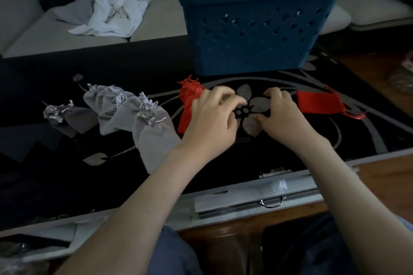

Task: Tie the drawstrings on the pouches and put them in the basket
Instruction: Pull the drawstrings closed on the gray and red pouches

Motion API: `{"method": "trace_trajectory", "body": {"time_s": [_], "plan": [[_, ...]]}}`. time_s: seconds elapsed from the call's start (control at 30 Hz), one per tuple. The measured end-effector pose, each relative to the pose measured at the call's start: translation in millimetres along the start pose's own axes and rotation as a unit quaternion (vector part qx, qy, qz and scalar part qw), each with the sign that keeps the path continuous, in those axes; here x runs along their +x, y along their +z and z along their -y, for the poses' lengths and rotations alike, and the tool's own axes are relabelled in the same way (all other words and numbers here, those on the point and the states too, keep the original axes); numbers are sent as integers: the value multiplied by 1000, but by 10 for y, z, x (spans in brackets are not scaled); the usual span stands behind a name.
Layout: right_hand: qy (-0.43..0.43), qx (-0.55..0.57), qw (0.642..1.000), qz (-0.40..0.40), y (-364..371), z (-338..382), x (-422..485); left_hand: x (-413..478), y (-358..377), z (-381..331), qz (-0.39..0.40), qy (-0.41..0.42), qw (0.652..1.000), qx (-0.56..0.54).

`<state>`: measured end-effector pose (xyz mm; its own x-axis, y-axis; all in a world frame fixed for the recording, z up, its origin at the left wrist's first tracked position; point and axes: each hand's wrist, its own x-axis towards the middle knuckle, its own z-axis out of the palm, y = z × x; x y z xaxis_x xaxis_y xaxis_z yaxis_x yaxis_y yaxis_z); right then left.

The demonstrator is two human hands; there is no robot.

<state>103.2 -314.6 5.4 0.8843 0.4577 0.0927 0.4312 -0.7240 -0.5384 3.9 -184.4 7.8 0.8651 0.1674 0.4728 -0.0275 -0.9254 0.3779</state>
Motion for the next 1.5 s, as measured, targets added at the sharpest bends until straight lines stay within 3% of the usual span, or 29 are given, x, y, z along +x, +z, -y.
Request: {"method": "trace_trajectory", "body": {"time_s": [0.2, 0.3, 0.43, 0.6, 0.7, 0.8, 0.97, 1.07, 1.17, 1.23, 1.37, 1.5], "plan": [[114, -192, 974, 30, -127, -393, -16, 104, 329, -197, 90, 25, 995, -19], [123, -180, 973, 73, -120, -486, -33, 143, 407, -304, 112, 10, 994, -14], [53, -163, 981, 89, -218, -548, -65, 162, 503, -391, 124, 1, 992, -14], [-68, -9, 991, 118, -334, -545, -138, 173, 583, -424, 157, -36, 987, 27], [-47, 60, 995, 66, -339, -541, -119, 138, 575, -418, 190, -56, 979, 46], [-8, 23, 1000, 9, -306, -569, -31, 115, 515, -416, 200, -47, 977, 53], [18, -134, 988, 77, -178, -493, 7, 60, 355, -410, 213, -97, 972, -29], [-17, -62, 997, 54, -181, -347, -11, 45, 217, -357, 187, -198, 956, -106], [-51, 118, 990, 60, -274, -168, -77, -19, 107, -268, 184, -233, 947, -126], [-68, 196, 975, 73, -347, 29, -127, -72, -19, -208, 173, -261, 924, -220], [-101, 218, 964, 111, -527, 337, -153, -36, -271, -131, 93, -301, 818, -481], [-105, 287, 943, 133, -601, 533, -197, 24, -434, -129, 62, -298, 738, -602]]}}
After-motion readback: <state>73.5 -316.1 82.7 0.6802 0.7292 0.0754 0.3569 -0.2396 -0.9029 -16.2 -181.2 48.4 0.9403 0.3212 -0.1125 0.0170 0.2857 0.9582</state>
